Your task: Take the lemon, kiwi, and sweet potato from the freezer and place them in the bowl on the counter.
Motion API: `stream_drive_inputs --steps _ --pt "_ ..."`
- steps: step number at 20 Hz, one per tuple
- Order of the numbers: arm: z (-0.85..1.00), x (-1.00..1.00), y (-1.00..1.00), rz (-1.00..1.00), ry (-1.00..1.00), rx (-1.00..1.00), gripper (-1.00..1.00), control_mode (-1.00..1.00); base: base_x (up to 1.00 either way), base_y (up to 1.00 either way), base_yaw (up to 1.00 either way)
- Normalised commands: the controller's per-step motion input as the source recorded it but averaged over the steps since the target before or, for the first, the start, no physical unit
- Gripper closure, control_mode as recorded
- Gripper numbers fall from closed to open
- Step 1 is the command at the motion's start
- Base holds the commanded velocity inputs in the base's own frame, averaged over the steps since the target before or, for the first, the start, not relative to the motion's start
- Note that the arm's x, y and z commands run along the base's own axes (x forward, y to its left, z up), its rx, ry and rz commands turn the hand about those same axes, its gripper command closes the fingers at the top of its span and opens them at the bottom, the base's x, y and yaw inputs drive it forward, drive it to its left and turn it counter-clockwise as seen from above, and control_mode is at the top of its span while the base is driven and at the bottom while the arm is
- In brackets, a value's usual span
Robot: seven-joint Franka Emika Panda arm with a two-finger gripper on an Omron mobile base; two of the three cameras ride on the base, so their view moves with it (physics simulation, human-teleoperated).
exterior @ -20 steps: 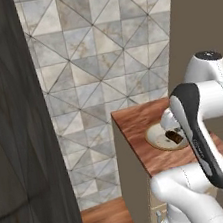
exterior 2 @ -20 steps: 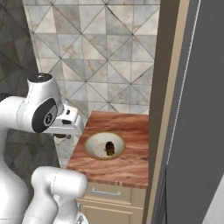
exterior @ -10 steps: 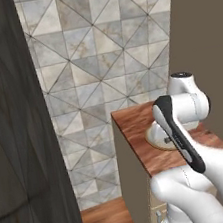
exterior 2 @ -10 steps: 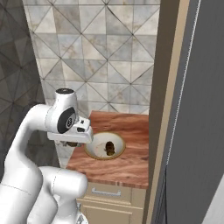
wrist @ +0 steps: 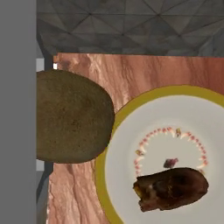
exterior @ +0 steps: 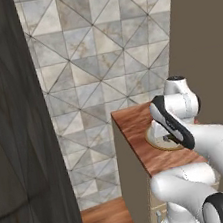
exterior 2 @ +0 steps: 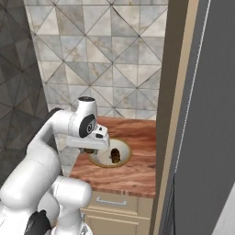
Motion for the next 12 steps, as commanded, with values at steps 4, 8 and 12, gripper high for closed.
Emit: stream_drive_inputs --steps 4,8,12 --pt "-0.36 0.40 -0.03 0.00 0.00 0.00 1.00 -1.00 0.00 0.00 0.00" --pt "-0.42 0.33 0.00 0.00 0.00 0.00 1.00 -1.00 0.00 0.00 0.00" --pt "-0.42 0.30 0.00 0.00 0.00 0.00 1.00 -1.00 0.00 0.00 0.00"
